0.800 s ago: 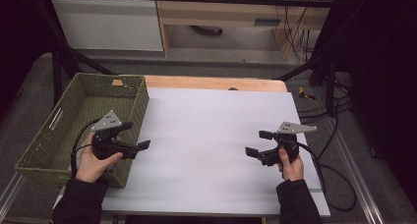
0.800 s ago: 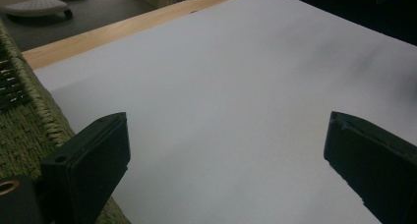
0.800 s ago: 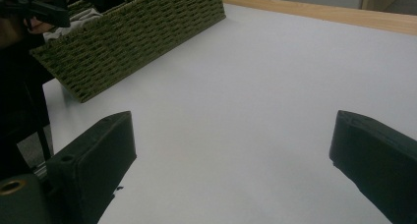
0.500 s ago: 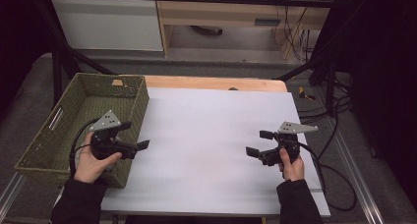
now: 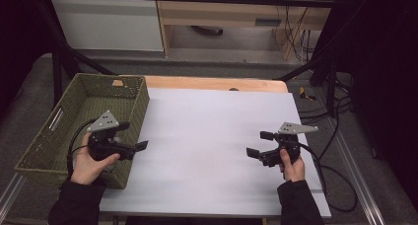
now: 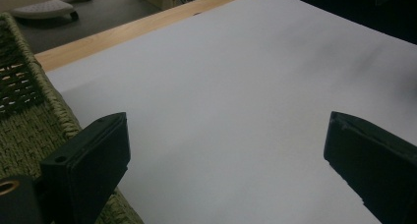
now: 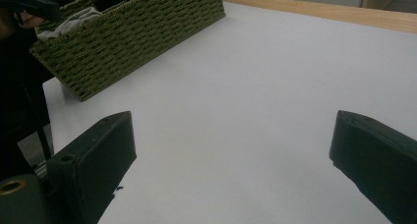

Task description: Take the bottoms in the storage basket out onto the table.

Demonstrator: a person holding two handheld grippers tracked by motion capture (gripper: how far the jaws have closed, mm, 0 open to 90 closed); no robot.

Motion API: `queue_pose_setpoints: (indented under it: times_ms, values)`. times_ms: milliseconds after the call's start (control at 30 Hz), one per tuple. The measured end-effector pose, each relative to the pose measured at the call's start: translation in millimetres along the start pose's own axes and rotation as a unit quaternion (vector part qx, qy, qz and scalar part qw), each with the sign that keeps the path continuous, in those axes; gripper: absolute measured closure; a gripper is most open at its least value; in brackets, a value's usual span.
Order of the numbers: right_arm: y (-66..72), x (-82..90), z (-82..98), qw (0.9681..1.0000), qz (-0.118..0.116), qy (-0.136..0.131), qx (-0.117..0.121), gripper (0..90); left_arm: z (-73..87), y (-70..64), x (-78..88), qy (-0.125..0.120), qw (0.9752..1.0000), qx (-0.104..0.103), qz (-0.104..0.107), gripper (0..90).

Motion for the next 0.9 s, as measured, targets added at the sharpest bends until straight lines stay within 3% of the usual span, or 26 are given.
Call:
queue_pose_setpoints:
  times_ms: [900]
  values:
    - [0.3,-2.7,2.1,1.0,-0.002,0.005,-0.001,3.9,1.7,7.8,17.6,0.006,0.9999,0.005,-0.012,3.7]
Point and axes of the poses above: each handheld gripper's, and its own axes: x roughly backward along the jaws, z roughly out of its underside, y roughly to its left, the point moved 6 cm from there along -x, roughly forward along the jaws, and after that the axes turned 2 degrees about z, right-handed, at the moved point
